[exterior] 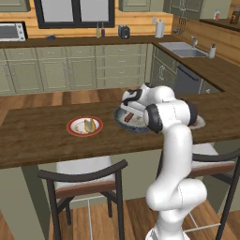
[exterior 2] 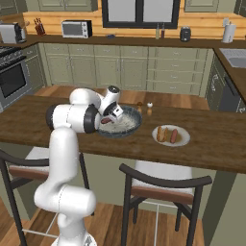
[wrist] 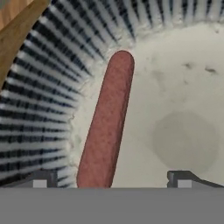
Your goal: Place one bun and one sausage from the bowl on each plate.
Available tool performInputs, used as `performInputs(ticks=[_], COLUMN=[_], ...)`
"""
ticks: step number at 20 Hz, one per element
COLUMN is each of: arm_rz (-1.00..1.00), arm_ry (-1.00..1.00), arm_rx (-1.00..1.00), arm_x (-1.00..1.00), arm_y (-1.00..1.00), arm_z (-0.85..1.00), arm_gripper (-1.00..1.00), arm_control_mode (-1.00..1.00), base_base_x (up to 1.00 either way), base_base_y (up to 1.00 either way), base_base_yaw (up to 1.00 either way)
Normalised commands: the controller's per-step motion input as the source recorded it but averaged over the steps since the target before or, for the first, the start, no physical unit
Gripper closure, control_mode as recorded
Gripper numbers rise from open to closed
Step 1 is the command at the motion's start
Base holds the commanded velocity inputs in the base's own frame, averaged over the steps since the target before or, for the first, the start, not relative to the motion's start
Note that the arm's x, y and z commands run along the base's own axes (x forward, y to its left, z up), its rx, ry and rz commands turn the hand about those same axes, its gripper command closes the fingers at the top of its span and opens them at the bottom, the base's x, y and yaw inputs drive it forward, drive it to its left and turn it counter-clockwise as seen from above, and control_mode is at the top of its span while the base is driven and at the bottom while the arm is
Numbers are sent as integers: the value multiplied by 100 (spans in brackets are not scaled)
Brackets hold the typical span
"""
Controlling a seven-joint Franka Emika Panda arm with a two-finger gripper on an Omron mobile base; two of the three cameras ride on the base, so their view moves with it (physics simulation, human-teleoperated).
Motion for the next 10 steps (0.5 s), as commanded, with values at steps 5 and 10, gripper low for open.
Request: performInputs(ticks=[5, 10], arm_rz=[-6, -3], arm_ry=[0, 0], arm_rx=[0, 0], arm_x=[33, 8], arm_y=[0, 0], arm_z=[-16, -28], arm_gripper=[-100, -100], arm_control_mode=[-100, -100], base_base_x=[0, 0], base_base_y=[0, 0], base_base_yaw=[0, 0])
